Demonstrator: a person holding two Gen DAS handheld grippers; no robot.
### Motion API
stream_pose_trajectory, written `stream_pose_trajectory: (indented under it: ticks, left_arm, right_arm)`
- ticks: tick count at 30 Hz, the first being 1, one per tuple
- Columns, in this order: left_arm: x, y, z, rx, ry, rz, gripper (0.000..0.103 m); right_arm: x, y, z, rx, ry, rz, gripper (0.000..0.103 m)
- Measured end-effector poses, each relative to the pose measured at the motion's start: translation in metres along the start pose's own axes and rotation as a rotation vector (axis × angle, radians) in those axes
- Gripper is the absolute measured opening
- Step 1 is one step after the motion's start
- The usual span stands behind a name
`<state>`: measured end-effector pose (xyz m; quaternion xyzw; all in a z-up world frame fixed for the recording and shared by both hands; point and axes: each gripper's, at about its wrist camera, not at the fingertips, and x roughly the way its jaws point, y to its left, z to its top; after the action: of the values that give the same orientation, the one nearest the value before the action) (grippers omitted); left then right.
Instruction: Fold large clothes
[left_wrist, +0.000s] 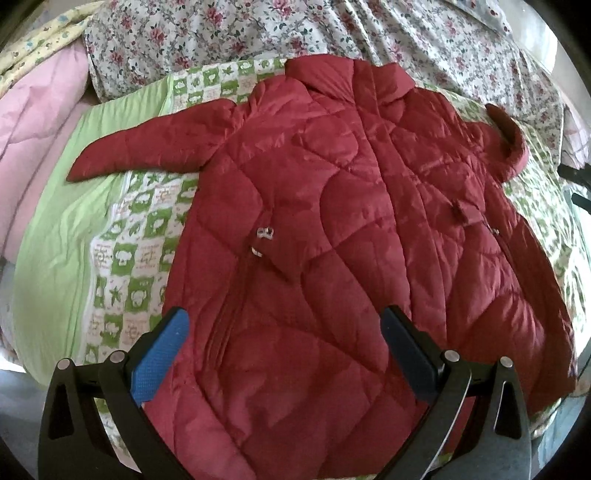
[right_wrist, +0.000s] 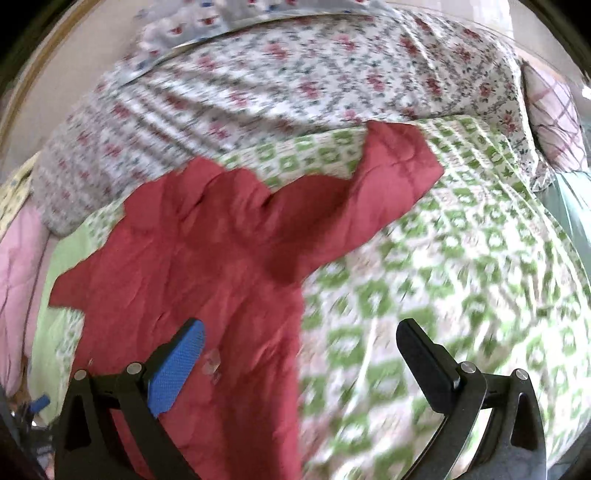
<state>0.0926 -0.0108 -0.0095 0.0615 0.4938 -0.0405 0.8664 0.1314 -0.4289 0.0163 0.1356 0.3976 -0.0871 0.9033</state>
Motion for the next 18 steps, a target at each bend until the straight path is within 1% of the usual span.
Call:
stream_pose_trajectory:
  ticks: [2, 7, 10, 11, 13, 16, 17, 18]
  left_arm:
    - [0.004, -0.001, 0.005, -0.011, -0.006, 0.001, 0.103]
    - [0.018, -0.003, 0.014, -0.039, 0.022, -0.024, 0.103]
    - [0.026, -0.005, 0.018, -0.053, 0.042, -0.032, 0.103]
    - [0.029, -0.005, 0.019, -0.059, 0.046, -0.035, 0.103]
    - [0.033, -0.005, 0.022, -0.07, 0.051, -0.032, 0.103]
    - [0.04, -0.004, 0.025, -0.084, 0.064, -0.024, 0.103]
    - [0.042, -0.004, 0.026, -0.089, 0.069, -0.017, 0.103]
    - [0.044, -0.004, 0.026, -0.092, 0.076, -0.013, 0.103]
  right_arm:
    - [0.012, -0.012, 0.019, 0.016, -0.005, -0.017, 0.103]
    - [0.047, -0.034, 0.075, 0.002, -0.053, -0.111, 0.102]
    - [0.077, -0.041, 0.109, -0.006, -0.065, -0.183, 0.097]
    - [0.09, -0.043, 0.12, -0.009, -0.06, -0.208, 0.094]
    - [0.112, -0.046, 0.137, -0.021, -0.052, -0.254, 0.091]
    - [0.15, -0.057, 0.159, -0.014, -0.019, -0.294, 0.081]
    - [0.162, -0.062, 0.164, -0.011, -0.002, -0.314, 0.075]
    - [0.17, -0.064, 0.167, -0.019, 0.007, -0.337, 0.066]
